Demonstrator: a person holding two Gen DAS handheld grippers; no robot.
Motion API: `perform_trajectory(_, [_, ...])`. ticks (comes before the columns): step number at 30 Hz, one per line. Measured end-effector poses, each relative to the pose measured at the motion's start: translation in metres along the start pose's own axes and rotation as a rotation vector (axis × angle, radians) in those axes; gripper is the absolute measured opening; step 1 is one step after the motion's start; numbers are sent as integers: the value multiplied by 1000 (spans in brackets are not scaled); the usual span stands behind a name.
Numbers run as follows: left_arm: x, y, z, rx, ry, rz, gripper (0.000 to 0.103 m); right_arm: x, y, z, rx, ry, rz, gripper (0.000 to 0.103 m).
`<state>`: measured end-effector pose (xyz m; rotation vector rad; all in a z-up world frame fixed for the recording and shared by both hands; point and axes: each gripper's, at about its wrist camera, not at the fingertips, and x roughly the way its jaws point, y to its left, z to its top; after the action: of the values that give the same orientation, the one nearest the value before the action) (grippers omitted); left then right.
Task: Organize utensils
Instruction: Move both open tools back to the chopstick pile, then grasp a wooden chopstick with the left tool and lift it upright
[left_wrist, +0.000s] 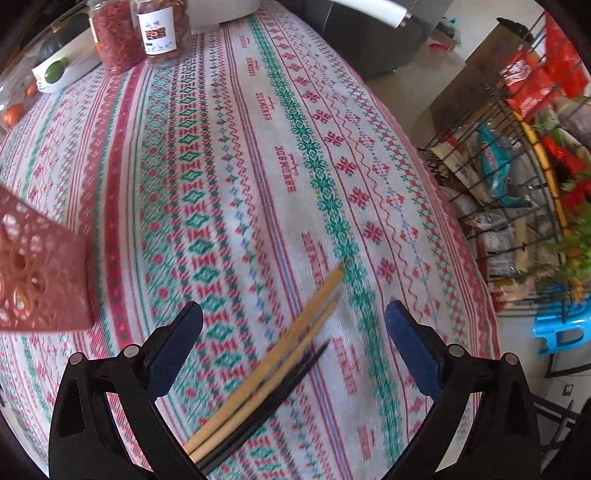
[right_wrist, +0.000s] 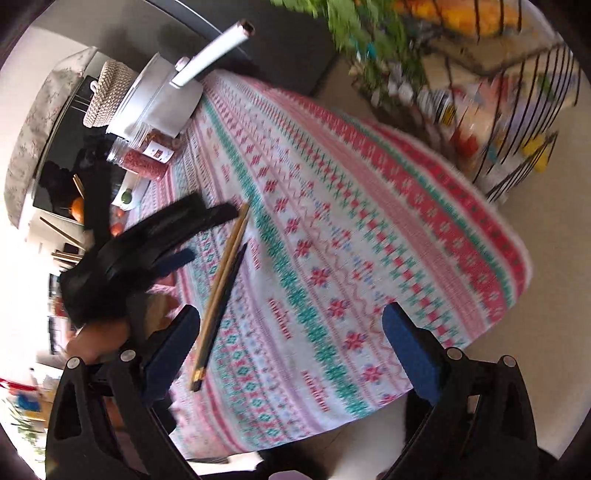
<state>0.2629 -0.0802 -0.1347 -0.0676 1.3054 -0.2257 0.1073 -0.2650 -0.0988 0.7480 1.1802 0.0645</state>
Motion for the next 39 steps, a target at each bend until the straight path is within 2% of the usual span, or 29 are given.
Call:
perform_trajectory(4, [15,-1,10,-8,15,28,86,-1,4,4,-9,-14,-5,96])
perform_trajectory(7, [16,-2,14,5,3,74,74,2,4,6,6,-1,10,96])
perform_trajectory(11, [12,8,12,17,3,78,57,8,7,8,12,28,37,96])
perform_trajectory(13, [8,17,7,22,-4,76,50,10,9,8,8,28,21,96])
perform_trajectory(14, [5,22,3,25,-6,82,43,12,10,9,9,30,12,96])
perform_trajectory(16, [0,27,-3,38,-12,101,34,15,9,9,14,36,3,96])
perform_trajectory(21, [-13,35,-24,66,-33,82,32,26,9,11,36,49,-21,96])
perform_trajectory(22, [-15,37,-30,80,-42,93,28,28,10,12,37,50,-27,96])
perform_trajectory(23, [-17,38,-34,89,-50,108,18,31,12,12,37,51,-35,96])
perform_trajectory(24, [-20,41,-40,99,-61,117,14,32,13,13,36,50,-40,96])
perform_trajectory(30, [-35,66,-63,62,-130,94,11,49,29,21,30,27,-87,96])
perform_trajectory(34, [-78,92,-90,29,-220,38,7,63,48,26,-7,-7,-119,96])
perform_trajectory(39, [-122,108,-125,39,-326,51,7,93,70,33,-56,-27,-172,95])
